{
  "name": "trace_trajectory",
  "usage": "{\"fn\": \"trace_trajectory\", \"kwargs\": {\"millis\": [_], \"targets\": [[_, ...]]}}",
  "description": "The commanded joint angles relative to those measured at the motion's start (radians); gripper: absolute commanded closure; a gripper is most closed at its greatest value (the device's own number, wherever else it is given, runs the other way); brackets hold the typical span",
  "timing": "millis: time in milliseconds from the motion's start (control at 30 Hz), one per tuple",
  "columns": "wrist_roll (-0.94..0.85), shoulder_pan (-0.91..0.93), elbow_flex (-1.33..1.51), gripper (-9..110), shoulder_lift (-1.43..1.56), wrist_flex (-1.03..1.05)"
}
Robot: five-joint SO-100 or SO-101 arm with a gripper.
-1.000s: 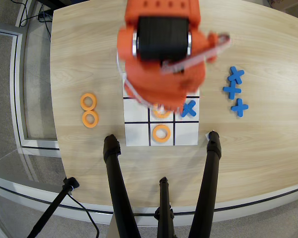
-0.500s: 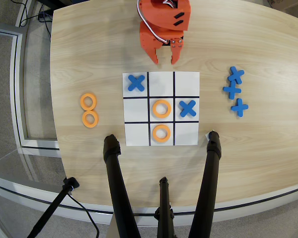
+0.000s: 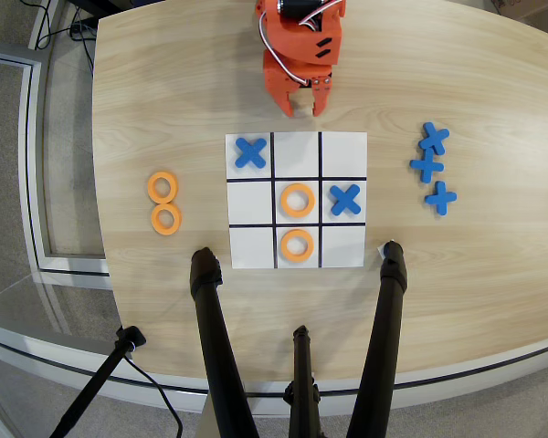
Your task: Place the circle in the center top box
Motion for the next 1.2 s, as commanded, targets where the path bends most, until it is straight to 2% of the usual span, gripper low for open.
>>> {"fn": "trace_trajectory", "kwargs": {"millis": [0, 133, 367, 467, 600, 967, 1067, 1167], "targets": [[-0.017, 0.008, 0.058, 89, 0.015, 0.000], [-0.040, 0.009, 0.058, 99, 0.037, 0.060], [-0.054, 0.011, 0.060, 102, 0.037, 0.106], [-0.054, 0.066, 0.060, 101, 0.037, 0.107], [-0.044, 0.336, 0.060, 101, 0.038, 0.110], [-0.043, 1.376, 0.060, 101, 0.075, 0.112], [-0.043, 1.549, 0.060, 101, 0.075, 0.112], [-0.043, 1.605, 0.060, 101, 0.075, 0.112]]}}
